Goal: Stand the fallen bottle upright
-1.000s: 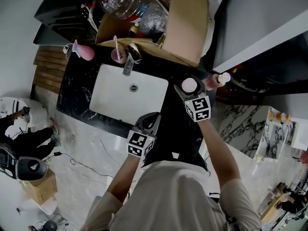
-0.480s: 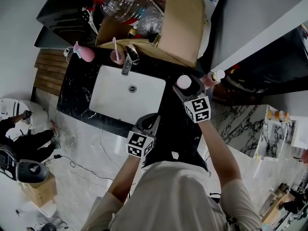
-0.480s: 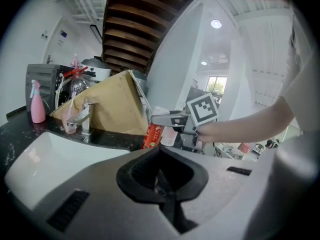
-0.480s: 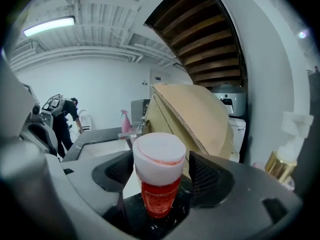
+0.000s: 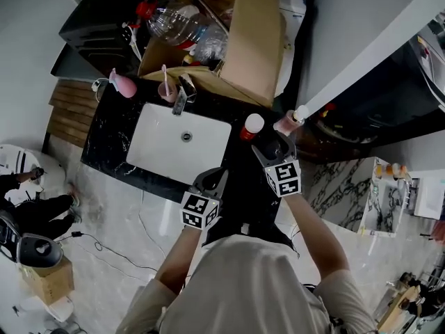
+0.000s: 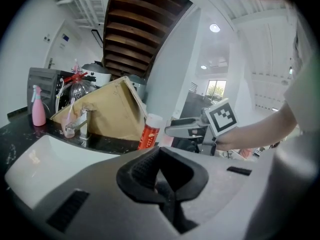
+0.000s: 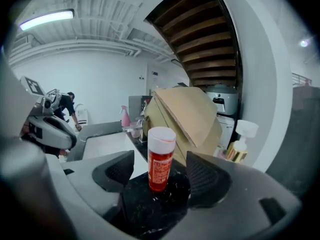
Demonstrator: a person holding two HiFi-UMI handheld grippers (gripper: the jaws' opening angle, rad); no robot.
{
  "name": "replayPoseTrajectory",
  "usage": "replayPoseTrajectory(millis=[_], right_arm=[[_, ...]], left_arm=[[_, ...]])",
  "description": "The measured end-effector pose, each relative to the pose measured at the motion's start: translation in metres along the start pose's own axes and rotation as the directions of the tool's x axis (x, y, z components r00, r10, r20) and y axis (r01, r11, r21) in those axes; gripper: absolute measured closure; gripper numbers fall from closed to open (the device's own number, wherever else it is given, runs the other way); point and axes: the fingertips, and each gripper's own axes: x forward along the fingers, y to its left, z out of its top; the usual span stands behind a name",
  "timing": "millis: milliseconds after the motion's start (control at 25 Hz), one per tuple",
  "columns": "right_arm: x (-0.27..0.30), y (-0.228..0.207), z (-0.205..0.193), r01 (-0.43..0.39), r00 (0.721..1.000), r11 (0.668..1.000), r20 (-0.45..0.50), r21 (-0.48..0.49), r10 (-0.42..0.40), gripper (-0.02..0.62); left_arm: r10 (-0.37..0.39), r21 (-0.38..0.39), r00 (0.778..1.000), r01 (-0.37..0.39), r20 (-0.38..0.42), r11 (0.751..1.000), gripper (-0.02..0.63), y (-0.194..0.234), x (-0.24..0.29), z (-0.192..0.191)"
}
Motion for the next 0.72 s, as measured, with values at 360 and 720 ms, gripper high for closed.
replayPoseTrajectory(millis=[360,720], right_arm=[[-0.075,-0.007,-0.005,-0.031,1.000,0.998,0.006,0.055,0.031,0.281],[-0.145,-0.018,-0.009,-0.058,0.998,0.997,0.025,0.052,0.057,0.436]], left_arm=[[0.063,0.008,0.997,-0.064,0.052,0.998,0.600,-0.035,-0.010,0.013],[0.116,-0.042,0.989,-0.112,0.096,0.993,0.600,-0.095,-0.027,0.015]])
